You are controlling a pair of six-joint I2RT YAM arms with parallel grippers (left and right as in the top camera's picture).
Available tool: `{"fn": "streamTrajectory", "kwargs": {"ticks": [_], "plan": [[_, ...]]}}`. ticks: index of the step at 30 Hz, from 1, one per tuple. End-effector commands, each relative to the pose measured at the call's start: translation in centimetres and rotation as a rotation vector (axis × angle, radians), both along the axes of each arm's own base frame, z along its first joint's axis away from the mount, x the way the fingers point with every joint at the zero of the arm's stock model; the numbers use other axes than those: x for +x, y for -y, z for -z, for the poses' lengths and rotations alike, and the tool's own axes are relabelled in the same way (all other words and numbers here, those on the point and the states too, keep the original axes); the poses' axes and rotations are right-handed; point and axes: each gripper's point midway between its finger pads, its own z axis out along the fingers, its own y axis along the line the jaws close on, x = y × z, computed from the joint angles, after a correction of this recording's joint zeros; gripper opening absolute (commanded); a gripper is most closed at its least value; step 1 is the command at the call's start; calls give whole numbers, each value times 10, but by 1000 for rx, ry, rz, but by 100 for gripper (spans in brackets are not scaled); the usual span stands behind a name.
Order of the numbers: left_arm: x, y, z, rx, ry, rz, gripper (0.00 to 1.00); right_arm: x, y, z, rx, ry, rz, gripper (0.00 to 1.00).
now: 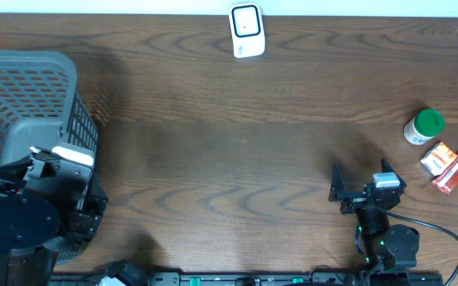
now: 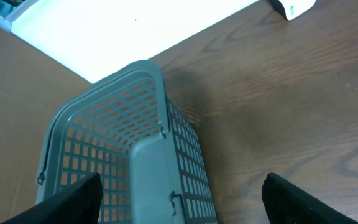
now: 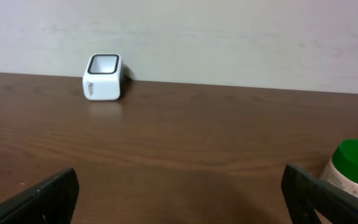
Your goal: Scan the item barcode
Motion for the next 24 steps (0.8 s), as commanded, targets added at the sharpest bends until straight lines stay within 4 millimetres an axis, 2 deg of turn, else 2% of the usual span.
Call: {"fn": "streamTrajectory", "kwargs": {"ticks": [1,12,18,20,24], "plan": [[-1,-2,-1,3,8,-5,82,0,-2,0,16,-2,-1,99],[-6,-3,3,-29,-15,-10,82,0,-2,0,16,-2,-1,99],[-39,31,11,-319,-87,113,82,0,-2,0,16,-2,-1,99],[-51,36,7,-386,-62,125,82,0,-2,0,16,-2,-1,99],[-74,42,-15,-477,76,164,82,0,-2,0,16,-2,-1,99]]}}
